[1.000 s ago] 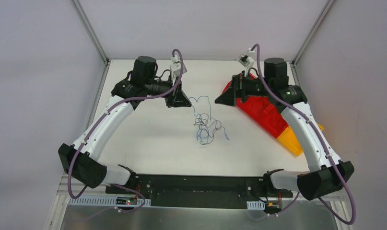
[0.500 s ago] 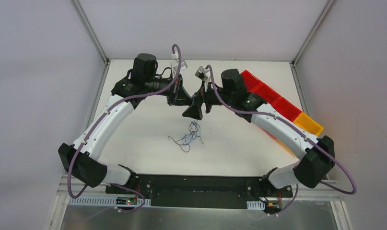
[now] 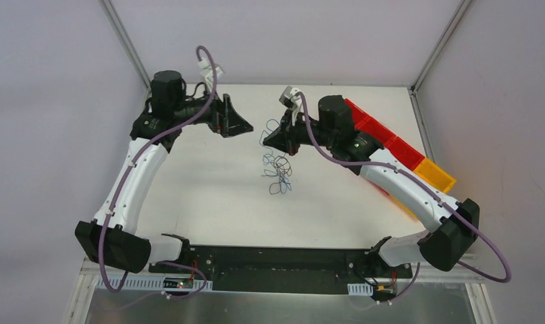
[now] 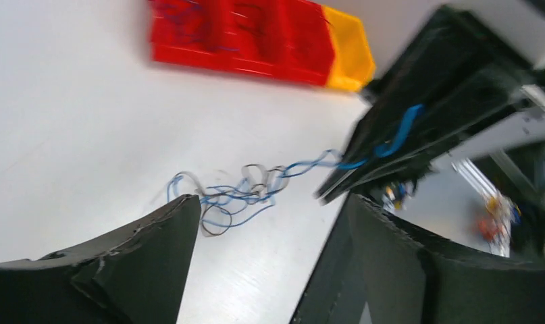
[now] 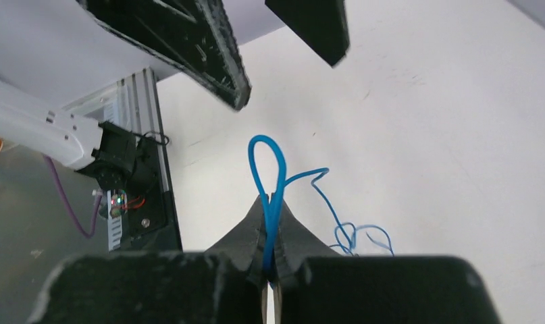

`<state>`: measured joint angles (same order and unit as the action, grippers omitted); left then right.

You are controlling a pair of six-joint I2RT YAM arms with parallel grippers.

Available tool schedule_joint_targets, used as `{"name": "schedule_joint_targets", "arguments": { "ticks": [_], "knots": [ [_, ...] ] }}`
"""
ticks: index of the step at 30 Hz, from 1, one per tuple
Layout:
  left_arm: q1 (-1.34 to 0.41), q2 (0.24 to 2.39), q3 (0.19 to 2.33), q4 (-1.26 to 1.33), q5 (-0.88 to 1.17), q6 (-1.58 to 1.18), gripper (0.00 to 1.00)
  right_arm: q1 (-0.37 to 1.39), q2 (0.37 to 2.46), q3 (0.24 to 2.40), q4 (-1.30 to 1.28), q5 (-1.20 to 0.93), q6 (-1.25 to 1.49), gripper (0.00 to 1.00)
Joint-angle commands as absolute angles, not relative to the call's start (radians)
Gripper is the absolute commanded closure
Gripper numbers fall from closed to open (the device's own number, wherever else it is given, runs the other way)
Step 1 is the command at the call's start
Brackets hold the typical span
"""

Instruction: Untangle the cables

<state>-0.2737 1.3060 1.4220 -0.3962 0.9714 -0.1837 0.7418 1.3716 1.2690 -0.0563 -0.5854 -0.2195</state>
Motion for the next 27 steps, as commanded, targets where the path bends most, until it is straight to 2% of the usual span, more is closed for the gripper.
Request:
{"name": "schedule_joint_targets", "arguments": {
  "ticks": [1, 3, 4, 6, 9, 14, 17, 19, 23, 27],
  "knots": [
    [-0.153, 1.185, 1.301, -0.328, 0.858, -0.159, 0.10, 0.736, 1.360, 1.403, -0.076, -0.498, -0.137, 1.00],
    [-0.144, 1.126, 1.195, -0.293, 0.834, -0.074, 0.02, 0.735, 1.390, 1.462, -0.090, -0.453, -0.097, 1.00],
    [-0.143, 1.105, 1.157, -0.266, 0.865, -0.048, 0.01, 0.735, 1.407, 1.491, -0.095, -0.435, -0.083, 1.00],
    [-0.168, 1.085, 1.114, -0.230, 0.928, -0.015, 0.01, 0.735, 1.436, 1.543, -0.103, -0.408, -0.053, 1.00],
    [-0.268, 1.079, 1.075, -0.159, 0.907, -0.016, 0.01, 0.735, 1.470, 1.611, -0.116, -0.370, -0.004, 1.00],
    [-0.408, 1.114, 1.022, 0.095, 0.753, -0.062, 0.01, 0.737, 1.498, 1.678, -0.117, -0.351, 0.099, 1.00],
    [-0.446, 1.197, 1.038, 0.199, 0.678, -0.106, 0.05, 0.743, 1.501, 1.706, -0.115, -0.363, 0.154, 1.00],
    [-0.464, 1.266, 1.069, 0.203, 0.641, -0.138, 0.18, 0.748, 1.505, 1.729, -0.124, -0.357, 0.170, 1.00],
    [-0.463, 1.344, 1.042, 0.164, 0.650, -0.190, 0.65, 0.745, 1.508, 1.805, -0.172, -0.322, 0.169, 1.00],
    [-0.432, 1.306, 0.890, 0.137, 0.629, -0.164, 0.99, 0.727, 1.483, 1.857, -0.188, -0.287, 0.159, 1.00]
  ]
}}
